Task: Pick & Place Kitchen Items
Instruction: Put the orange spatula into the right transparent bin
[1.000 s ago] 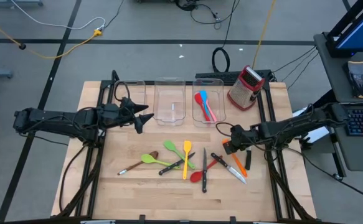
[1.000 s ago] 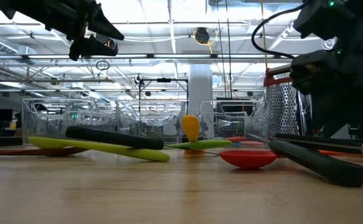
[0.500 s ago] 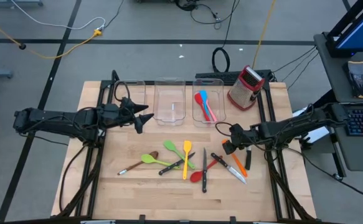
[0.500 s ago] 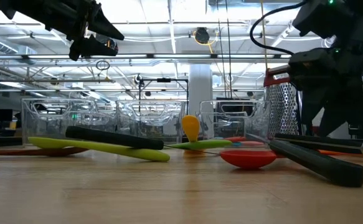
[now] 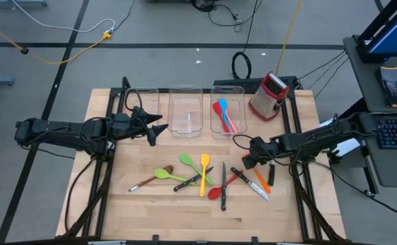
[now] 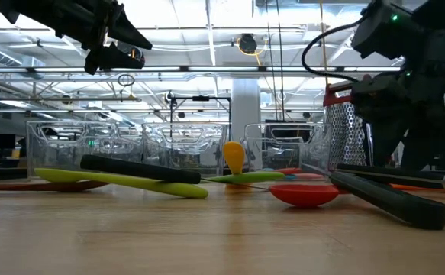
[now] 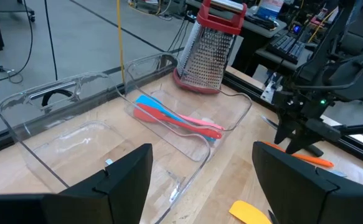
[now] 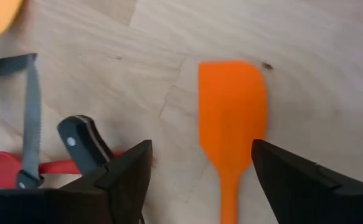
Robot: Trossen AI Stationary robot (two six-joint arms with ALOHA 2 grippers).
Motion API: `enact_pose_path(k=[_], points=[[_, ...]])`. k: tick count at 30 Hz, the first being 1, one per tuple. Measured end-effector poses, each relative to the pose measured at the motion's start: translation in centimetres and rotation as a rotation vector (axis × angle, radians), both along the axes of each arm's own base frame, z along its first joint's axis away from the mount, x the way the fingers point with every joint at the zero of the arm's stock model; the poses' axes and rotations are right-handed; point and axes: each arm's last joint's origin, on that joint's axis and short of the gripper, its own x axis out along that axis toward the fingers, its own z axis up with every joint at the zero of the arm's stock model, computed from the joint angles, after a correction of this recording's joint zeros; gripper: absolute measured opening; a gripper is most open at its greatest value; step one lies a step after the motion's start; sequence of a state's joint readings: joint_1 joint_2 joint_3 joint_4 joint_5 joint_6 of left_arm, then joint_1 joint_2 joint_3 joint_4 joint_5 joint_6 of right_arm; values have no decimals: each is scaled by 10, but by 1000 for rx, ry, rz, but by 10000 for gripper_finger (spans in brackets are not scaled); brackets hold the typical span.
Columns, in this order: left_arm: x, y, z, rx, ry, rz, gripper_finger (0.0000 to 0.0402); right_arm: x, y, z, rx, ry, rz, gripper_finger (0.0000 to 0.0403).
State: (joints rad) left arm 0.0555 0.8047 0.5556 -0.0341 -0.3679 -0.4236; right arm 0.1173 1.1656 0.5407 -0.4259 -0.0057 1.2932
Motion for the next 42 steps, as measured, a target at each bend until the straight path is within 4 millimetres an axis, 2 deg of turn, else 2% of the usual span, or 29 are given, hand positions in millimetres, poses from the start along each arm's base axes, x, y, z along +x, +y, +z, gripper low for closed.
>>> enact_pose_path(k=[15,21,28,35,42], points=[[0,0,0,1,1,0,278,1,-15,0,81,5,22,240],[0,0,0,1,0,0,278,1,-19,-1,59,3,44,231],[0,0,0,0,1,1,278,7,-21,-18,-12,103,68,222],[0,0,-1,-2,5,2,278,2,-22,-44,-63,321,74,220],[-1,0,-2,-5,19,3,278,3,-21,-51,-113,370,33,207]])
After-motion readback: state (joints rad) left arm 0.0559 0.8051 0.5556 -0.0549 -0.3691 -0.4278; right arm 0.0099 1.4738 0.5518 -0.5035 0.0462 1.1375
